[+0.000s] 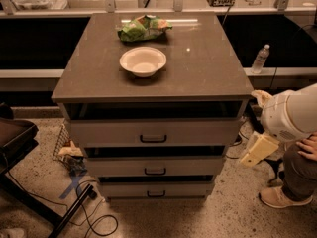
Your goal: Open middle drawer
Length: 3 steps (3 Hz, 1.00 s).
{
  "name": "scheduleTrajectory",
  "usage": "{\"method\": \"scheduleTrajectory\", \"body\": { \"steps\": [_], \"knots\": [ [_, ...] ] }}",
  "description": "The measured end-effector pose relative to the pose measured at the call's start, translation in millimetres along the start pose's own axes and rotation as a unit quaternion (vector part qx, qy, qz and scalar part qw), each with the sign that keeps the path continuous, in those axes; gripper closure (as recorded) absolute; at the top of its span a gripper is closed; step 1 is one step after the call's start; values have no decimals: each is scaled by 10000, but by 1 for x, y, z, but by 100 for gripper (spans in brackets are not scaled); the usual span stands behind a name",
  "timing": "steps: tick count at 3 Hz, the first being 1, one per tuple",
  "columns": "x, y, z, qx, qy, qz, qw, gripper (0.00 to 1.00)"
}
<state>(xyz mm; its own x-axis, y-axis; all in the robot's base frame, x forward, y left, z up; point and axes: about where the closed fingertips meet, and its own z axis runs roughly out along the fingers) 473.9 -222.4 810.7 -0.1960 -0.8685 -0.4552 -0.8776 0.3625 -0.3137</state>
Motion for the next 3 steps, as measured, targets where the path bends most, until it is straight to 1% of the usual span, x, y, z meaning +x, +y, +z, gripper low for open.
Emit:
{"method": "scheduleTrajectory", "body": {
  "steps": [1,2,3],
  "knots": [
    [19,10,42,-174,-171,235,9994,0],
    [19,10,42,-174,-171,235,9994,0],
    [11,23,47,-65,-185,111,9997,0]
  ]
}}
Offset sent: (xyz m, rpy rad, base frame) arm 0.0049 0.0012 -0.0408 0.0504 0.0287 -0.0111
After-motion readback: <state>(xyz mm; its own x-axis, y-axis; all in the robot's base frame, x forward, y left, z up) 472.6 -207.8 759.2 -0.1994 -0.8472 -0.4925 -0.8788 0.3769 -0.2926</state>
